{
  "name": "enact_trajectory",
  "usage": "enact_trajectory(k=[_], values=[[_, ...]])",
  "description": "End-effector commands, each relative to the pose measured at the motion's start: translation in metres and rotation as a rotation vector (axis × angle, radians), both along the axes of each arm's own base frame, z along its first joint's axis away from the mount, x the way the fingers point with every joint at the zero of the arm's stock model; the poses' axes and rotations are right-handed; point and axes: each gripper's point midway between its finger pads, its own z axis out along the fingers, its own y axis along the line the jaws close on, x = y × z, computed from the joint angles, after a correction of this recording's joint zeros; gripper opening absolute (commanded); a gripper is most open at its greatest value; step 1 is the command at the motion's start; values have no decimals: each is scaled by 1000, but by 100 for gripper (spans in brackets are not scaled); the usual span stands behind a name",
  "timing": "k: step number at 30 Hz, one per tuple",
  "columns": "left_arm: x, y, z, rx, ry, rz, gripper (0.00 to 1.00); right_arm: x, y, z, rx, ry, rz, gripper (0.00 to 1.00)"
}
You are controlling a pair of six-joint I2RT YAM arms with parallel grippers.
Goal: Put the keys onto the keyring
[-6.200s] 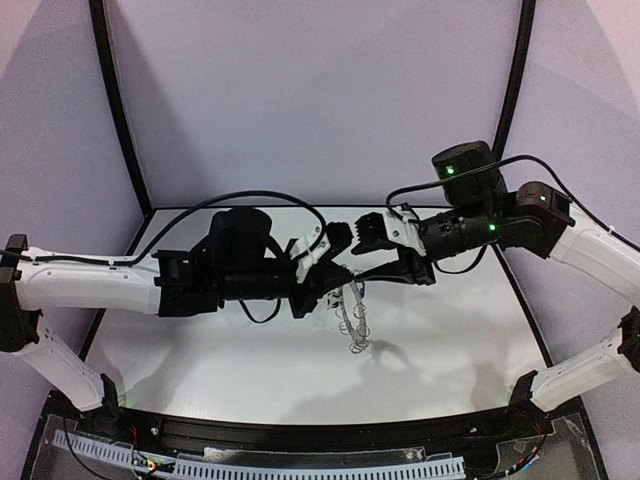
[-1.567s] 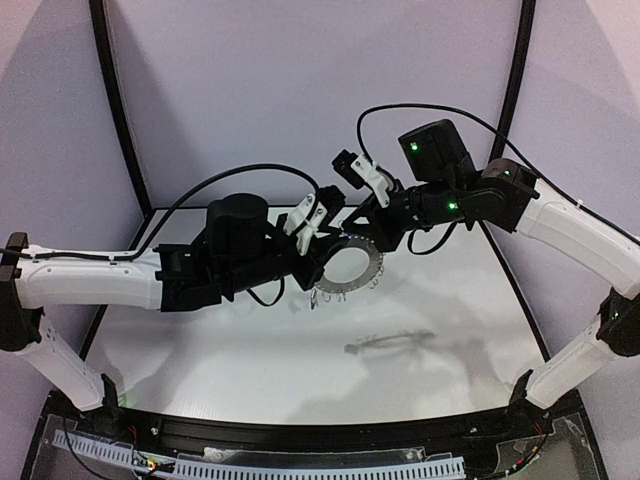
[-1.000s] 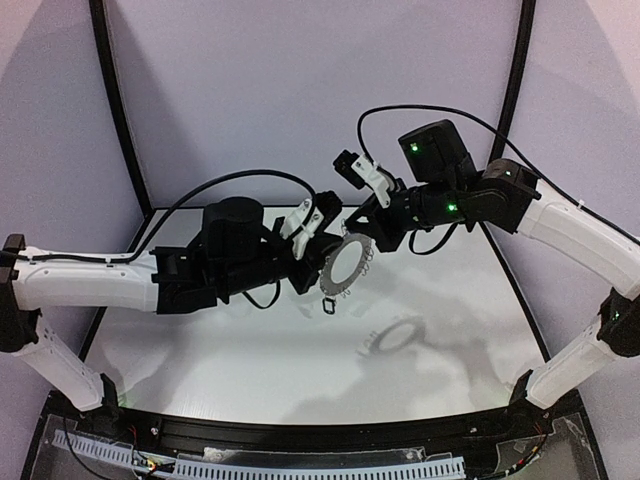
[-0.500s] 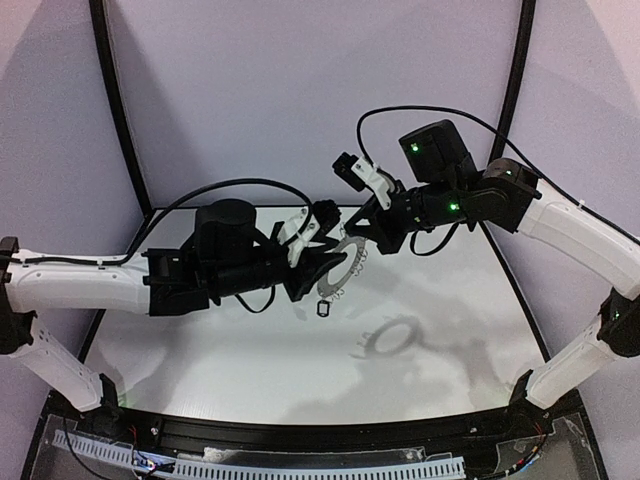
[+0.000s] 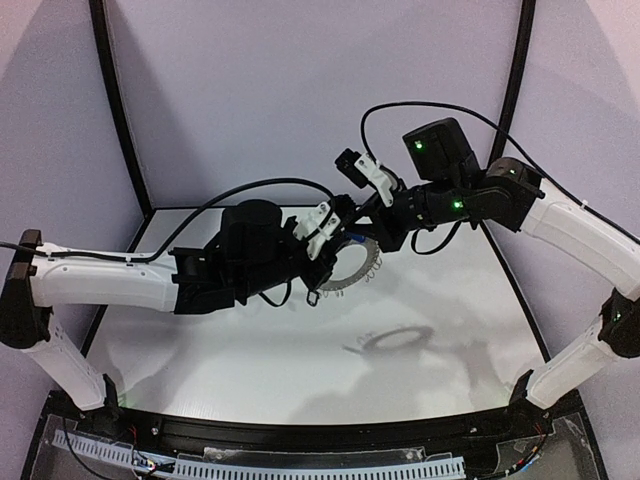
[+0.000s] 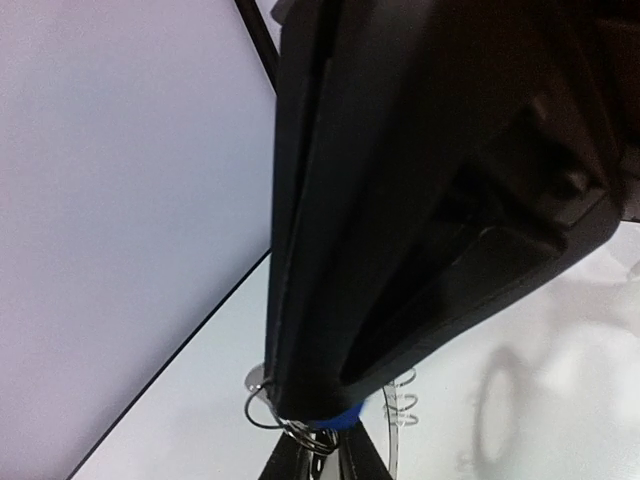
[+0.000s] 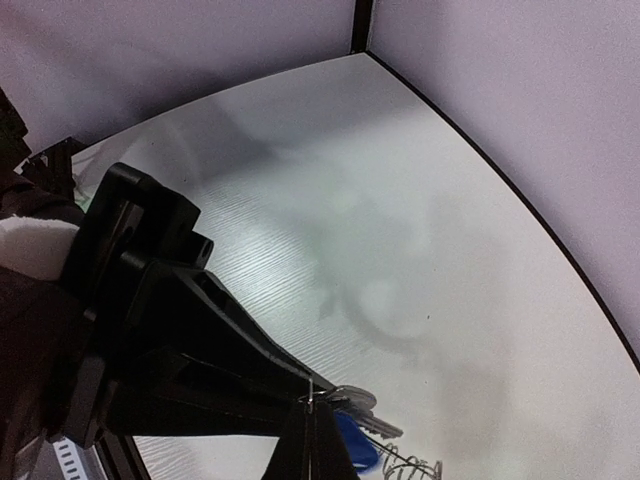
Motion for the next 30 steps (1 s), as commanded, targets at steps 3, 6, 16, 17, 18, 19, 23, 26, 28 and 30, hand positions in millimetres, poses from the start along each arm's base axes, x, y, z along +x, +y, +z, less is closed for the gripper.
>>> enact_trajectory(k=[3, 6, 16, 17, 18, 19, 23, 26, 28, 30], values=[[8, 2, 17, -40, -39, 45, 1, -5, 1, 36, 97, -42, 22, 0], [6, 2, 14, -27, -41, 32, 1, 0, -4, 34, 71, -61, -6, 0], [-23, 10, 6, -3, -47, -105, 1, 14, -28, 15, -38, -10, -40, 0], [-25, 12, 6, 1, -52, -114, 1, 13, -27, 11, -39, 15, -26, 0], [-27, 12, 7, -5, -55, -123, 1, 10, -25, 8, -35, 42, -6, 0], [-31, 14, 7, -4, -62, -140, 1, 8, -24, 5, -32, 69, 16, 0], [-39, 16, 9, -8, -88, -181, 1, 7, -23, -10, -42, 170, 59, 0], [-46, 14, 9, -2, -102, -220, 1, 10, -22, -20, -66, 219, 69, 0], [-47, 14, 8, 6, -104, -227, 1, 9, -19, -26, -75, 247, 90, 0], [-48, 14, 8, 11, -111, -236, 1, 8, -17, -35, -94, 286, 112, 0]])
